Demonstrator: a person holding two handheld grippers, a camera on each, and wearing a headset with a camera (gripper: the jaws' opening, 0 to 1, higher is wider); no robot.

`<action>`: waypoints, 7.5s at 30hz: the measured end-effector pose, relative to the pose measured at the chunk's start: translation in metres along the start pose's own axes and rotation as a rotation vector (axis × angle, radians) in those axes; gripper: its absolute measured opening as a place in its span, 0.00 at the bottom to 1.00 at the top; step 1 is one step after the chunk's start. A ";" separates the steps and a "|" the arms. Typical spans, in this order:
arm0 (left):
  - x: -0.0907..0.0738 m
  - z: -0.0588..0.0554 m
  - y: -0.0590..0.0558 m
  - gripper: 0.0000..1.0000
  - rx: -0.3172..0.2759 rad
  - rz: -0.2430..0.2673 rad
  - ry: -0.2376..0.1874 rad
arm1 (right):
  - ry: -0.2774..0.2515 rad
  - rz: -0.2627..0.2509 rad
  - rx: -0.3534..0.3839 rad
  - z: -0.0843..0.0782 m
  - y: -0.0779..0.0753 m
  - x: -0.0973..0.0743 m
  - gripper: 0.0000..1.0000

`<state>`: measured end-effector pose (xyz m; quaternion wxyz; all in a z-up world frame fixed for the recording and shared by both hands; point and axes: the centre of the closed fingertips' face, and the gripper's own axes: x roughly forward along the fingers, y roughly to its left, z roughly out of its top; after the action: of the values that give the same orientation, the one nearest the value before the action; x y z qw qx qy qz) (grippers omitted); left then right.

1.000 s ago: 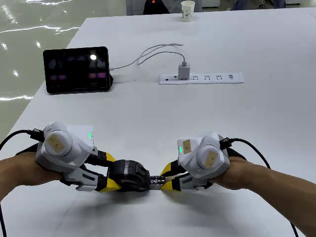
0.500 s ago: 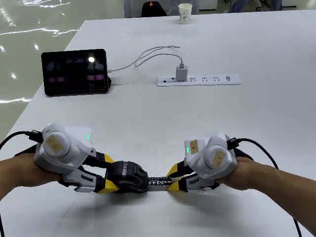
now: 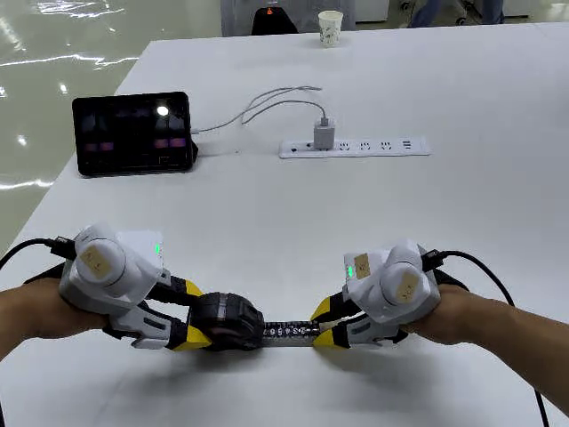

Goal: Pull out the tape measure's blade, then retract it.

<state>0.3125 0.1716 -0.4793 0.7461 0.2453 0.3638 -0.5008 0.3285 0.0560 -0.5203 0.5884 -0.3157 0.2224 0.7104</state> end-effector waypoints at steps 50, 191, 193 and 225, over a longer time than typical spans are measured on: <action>0.000 0.000 -0.001 0.25 -0.002 -0.005 0.006 | 0.024 -0.015 0.046 -0.039 0.007 -0.040 0.09; -0.008 -0.008 -0.007 0.52 -0.122 0.104 0.013 | 0.205 -0.143 0.163 -0.114 0.023 -0.128 0.35; -0.009 -0.008 -0.008 0.54 -0.143 0.111 -0.001 | 0.197 -0.152 0.167 -0.113 0.025 -0.129 0.36; -0.018 -0.007 -0.051 0.70 -0.372 0.234 -0.172 | 0.065 -0.342 0.396 -0.094 0.063 -0.136 0.57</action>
<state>0.2588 0.1671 -0.4697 0.8596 0.1004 0.3543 -0.3543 0.2995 -0.1163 -0.4925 0.7429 -0.2501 0.3192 0.5326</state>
